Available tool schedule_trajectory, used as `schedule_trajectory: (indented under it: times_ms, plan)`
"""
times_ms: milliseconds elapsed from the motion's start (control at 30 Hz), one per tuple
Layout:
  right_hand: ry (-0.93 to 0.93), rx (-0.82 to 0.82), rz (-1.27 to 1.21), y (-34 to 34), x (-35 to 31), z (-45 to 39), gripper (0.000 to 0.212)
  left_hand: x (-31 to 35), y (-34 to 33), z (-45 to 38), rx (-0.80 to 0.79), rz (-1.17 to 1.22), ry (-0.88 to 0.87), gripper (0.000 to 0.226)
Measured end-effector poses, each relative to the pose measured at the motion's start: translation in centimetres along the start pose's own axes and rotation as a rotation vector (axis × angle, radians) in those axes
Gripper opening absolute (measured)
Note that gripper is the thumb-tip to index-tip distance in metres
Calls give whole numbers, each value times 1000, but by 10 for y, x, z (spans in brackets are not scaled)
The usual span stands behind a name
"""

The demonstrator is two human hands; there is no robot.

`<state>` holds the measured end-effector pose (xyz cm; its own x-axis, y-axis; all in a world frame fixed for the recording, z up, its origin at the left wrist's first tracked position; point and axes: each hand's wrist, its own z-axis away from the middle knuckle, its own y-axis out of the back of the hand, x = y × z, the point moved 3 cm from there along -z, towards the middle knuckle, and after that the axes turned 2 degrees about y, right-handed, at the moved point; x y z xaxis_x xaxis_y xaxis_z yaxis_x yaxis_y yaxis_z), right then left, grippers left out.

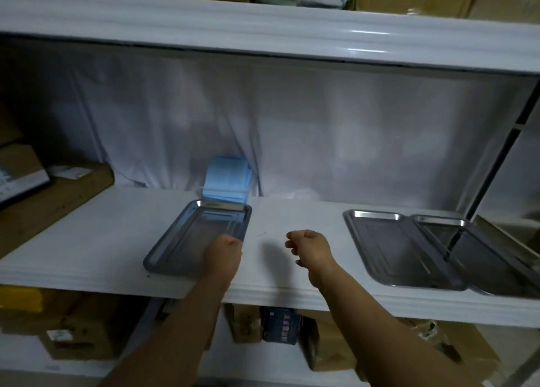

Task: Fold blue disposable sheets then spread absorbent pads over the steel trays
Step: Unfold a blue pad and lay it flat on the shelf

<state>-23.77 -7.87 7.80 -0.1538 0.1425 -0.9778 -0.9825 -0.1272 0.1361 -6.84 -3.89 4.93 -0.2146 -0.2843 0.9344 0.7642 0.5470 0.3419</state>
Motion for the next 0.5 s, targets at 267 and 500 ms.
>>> schedule_trajectory:
  times_ms: [267,500]
  plan:
    - [181,11,342,-50,-22,-83,26,19,20,-92,81,-371,-194,39]
    - [292,15,606,-80,-20,-158,18,20,25,-172,171,-574,-248,33]
